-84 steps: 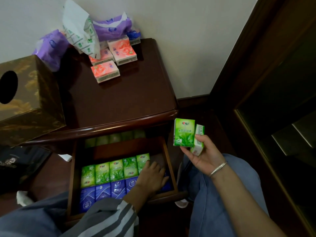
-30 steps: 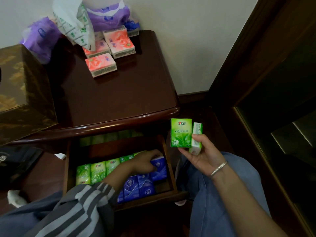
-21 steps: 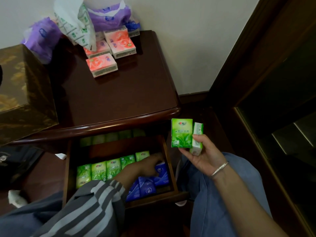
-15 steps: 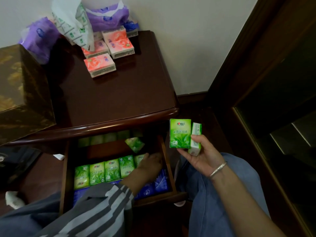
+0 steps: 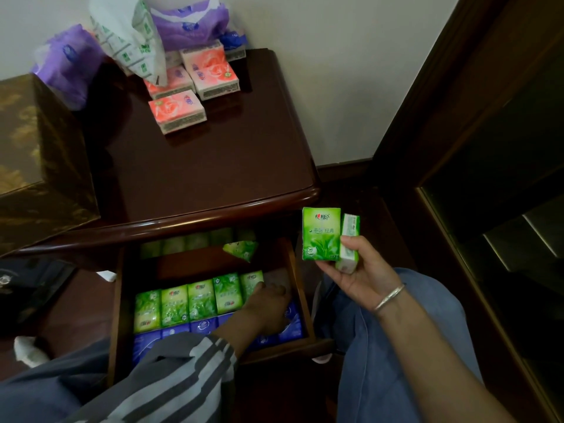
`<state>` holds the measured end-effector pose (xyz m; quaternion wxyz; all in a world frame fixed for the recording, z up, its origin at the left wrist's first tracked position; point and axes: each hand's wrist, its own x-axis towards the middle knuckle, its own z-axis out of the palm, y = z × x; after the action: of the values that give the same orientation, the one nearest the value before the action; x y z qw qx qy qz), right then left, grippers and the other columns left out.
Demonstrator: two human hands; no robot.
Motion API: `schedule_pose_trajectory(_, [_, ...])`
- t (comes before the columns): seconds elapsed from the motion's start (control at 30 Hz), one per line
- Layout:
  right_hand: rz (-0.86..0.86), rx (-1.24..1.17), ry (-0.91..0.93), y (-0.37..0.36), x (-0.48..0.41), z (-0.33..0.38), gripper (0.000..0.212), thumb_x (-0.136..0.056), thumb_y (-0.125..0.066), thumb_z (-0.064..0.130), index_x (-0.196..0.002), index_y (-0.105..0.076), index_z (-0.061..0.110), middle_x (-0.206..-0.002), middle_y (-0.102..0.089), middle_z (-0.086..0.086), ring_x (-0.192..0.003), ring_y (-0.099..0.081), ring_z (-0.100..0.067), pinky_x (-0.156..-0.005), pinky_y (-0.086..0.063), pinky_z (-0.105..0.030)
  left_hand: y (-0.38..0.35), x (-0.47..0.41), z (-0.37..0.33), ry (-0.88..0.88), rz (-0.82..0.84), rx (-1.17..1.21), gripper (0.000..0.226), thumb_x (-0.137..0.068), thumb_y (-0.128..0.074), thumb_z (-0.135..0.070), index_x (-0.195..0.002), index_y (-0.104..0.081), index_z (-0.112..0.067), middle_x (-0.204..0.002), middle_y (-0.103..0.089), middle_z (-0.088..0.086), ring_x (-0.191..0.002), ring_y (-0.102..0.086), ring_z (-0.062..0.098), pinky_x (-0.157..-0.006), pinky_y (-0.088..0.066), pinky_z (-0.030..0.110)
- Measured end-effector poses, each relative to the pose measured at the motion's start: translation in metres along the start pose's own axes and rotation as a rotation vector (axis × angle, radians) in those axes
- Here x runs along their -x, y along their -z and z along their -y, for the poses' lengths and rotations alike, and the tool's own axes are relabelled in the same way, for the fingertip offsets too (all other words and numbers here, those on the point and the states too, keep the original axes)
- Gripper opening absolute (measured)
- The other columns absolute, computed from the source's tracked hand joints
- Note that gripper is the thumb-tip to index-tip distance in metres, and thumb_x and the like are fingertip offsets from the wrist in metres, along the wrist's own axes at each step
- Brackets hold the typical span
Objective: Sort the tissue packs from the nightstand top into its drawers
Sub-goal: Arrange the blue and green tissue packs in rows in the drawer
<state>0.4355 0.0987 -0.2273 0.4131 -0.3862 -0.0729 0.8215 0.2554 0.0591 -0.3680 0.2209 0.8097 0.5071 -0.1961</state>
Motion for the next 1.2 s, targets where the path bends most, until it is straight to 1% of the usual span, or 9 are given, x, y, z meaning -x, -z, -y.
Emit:
schedule_pose_trajectory(0.17, [0.000, 0.014, 0.002, 0.001, 0.001, 0.001, 0.037, -0.069, -0.062, 0.012, -0.107, -0.060, 0.008, -0.097, -0.074, -0.013, -0.089, -0.072, -0.027, -0.073, -0.060, -0.040, -0.001, 0.004, -0.005, 0.021, -0.009, 0.095, 0.058, -0.092, -0.052, -0.033, -0.142, -0.035, -0.007, -0.135, -0.039, 0.018, -0.121, -0.042, 0.036, -0.098, -0.036, 0.043])
schedule_pose_trajectory(0.3, [0.004, 0.015, 0.009, 0.001, 0.001, 0.001, 0.037, -0.070, -0.062, 0.012, -0.106, -0.060, 0.008, -0.097, -0.074, -0.012, -0.090, -0.071, -0.027, -0.071, -0.060, -0.039, -0.001, 0.009, -0.008, 0.026, -0.027, 0.204, 0.049, -0.091, -0.054, -0.030, -0.133, -0.044, -0.006, -0.128, -0.052, 0.018, -0.112, -0.053, 0.035, -0.088, -0.042, 0.038])
schedule_pose_trajectory(0.43, [0.006, 0.035, 0.014, 0.001, 0.000, 0.001, 0.037, -0.071, -0.061, 0.013, -0.107, -0.060, 0.009, -0.099, -0.074, -0.012, -0.091, -0.071, -0.026, -0.069, -0.060, -0.037, 0.009, 0.006, 0.009, 0.254, -0.341, 0.217, 0.031, -0.096, -0.041, -0.027, -0.120, -0.054, -0.012, -0.121, -0.057, 0.011, -0.111, -0.053, 0.029, -0.087, -0.038, 0.036])
schedule_pose_trajectory(0.57, [0.001, 0.044, 0.023, 0.001, 0.000, 0.001, 0.036, -0.071, -0.061, 0.013, -0.107, -0.061, 0.009, -0.100, -0.073, -0.012, -0.092, -0.071, -0.026, -0.068, -0.060, -0.037, 0.009, -0.003, 0.028, 0.474, -0.291, 0.187, 0.057, -0.098, -0.039, -0.037, -0.149, -0.025, -0.018, -0.156, -0.021, 0.015, -0.141, -0.022, 0.035, -0.110, -0.025, 0.046])
schedule_pose_trajectory(0.67, [-0.003, 0.045, 0.029, 0.002, 0.000, 0.001, 0.037, -0.070, -0.061, 0.014, -0.107, -0.061, 0.009, -0.099, -0.074, -0.011, -0.091, -0.071, -0.025, -0.067, -0.060, -0.036, 0.009, -0.014, 0.037, 0.496, -0.194, 0.190, 0.064, -0.100, -0.031, -0.043, -0.154, -0.008, -0.018, -0.162, -0.006, 0.011, -0.148, -0.007, 0.032, -0.115, -0.014, 0.050])
schedule_pose_trajectory(0.9, [0.003, 0.051, 0.032, 0.001, 0.001, 0.002, 0.037, -0.072, -0.059, 0.014, -0.108, -0.060, 0.009, -0.099, -0.074, -0.011, -0.090, -0.072, -0.025, -0.066, -0.059, -0.035, 0.005, -0.002, 0.031, 0.427, -0.382, 0.127, 0.042, -0.096, -0.039, -0.033, -0.134, -0.045, -0.016, -0.128, -0.056, 0.007, -0.118, -0.049, 0.026, -0.102, -0.031, 0.041])
schedule_pose_trajectory(1.03, [-0.004, 0.060, 0.031, -0.001, 0.002, 0.002, 0.038, -0.071, -0.059, 0.014, -0.109, -0.060, 0.009, -0.099, -0.074, -0.011, -0.090, -0.072, -0.025, -0.066, -0.059, -0.035, 0.012, -0.008, 0.041, 0.675, -0.352, 0.270, 0.061, -0.096, -0.045, -0.038, -0.146, -0.028, -0.008, -0.148, -0.035, 0.018, -0.134, -0.035, 0.034, -0.109, -0.028, 0.042])
schedule_pose_trajectory(1.1, [-0.012, 0.062, 0.033, -0.001, 0.003, 0.003, 0.040, -0.070, -0.060, 0.015, -0.110, -0.060, 0.009, -0.100, -0.073, -0.012, -0.090, -0.071, -0.025, -0.065, -0.059, -0.034, 0.012, -0.016, 0.043, 0.671, -0.293, 0.321, 0.074, -0.095, -0.047, -0.043, -0.151, -0.014, -0.007, -0.158, -0.019, 0.017, -0.143, -0.020, 0.034, -0.115, -0.022, 0.046])
schedule_pose_trajectory(1.2, [-0.010, 0.056, 0.035, 0.000, 0.004, 0.003, 0.041, -0.071, -0.059, 0.015, -0.111, -0.059, 0.009, -0.101, -0.073, -0.012, -0.091, -0.071, -0.025, -0.066, -0.060, -0.034, 0.012, -0.027, 0.048, 0.633, -0.255, 0.361, 0.080, -0.092, -0.052, -0.045, -0.152, -0.011, -0.011, -0.159, -0.016, 0.012, -0.145, -0.018, 0.031, -0.115, -0.020, 0.049])
